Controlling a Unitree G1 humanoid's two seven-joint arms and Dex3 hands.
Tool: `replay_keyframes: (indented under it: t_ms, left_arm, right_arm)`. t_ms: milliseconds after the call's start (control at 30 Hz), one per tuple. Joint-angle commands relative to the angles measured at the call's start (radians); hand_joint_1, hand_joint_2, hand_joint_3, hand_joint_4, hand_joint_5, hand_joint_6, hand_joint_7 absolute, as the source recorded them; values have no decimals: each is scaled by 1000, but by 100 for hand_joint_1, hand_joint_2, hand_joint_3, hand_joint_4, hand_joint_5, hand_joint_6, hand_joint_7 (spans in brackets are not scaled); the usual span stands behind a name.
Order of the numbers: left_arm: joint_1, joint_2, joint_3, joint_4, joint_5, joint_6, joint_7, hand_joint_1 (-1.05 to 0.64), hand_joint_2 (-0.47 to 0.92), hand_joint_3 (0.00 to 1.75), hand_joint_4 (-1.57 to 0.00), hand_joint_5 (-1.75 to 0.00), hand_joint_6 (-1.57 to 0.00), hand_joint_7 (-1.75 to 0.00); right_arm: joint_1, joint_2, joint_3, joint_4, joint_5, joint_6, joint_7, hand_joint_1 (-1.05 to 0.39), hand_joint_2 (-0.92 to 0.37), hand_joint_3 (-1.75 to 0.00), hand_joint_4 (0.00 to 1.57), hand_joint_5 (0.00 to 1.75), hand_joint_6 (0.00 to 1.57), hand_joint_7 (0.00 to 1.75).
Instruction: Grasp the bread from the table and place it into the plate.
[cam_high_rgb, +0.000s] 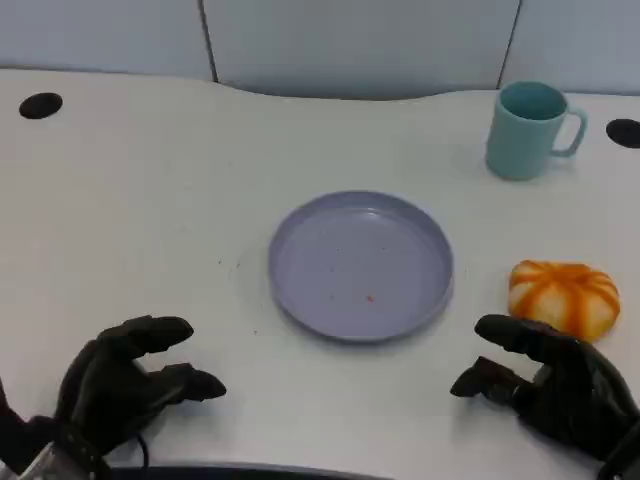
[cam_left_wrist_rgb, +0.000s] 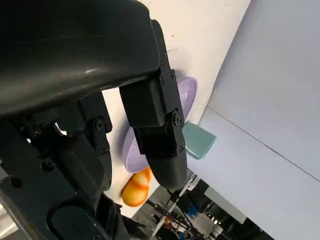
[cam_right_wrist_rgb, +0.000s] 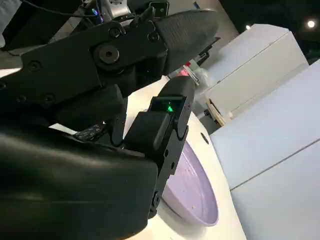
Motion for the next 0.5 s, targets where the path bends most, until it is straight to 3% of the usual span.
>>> replay_keyframes:
  t_ms: [33, 500]
  left_arm:
    - [-5, 19, 3, 11, 0, -4, -3, -105, 28, 0, -157, -20, -146, 0]
    - [-14, 17, 13, 27, -10, 3, -17, -105, 28, 0, -157, -20, -146, 0]
  right_arm:
    - [33, -11, 1, 48, -26, -7, -25, -40, -91, 0, 74, 96, 105, 0]
    - [21, -12, -10, 82, -23, -32, -1, -41, -92, -1, 78, 85, 104, 0]
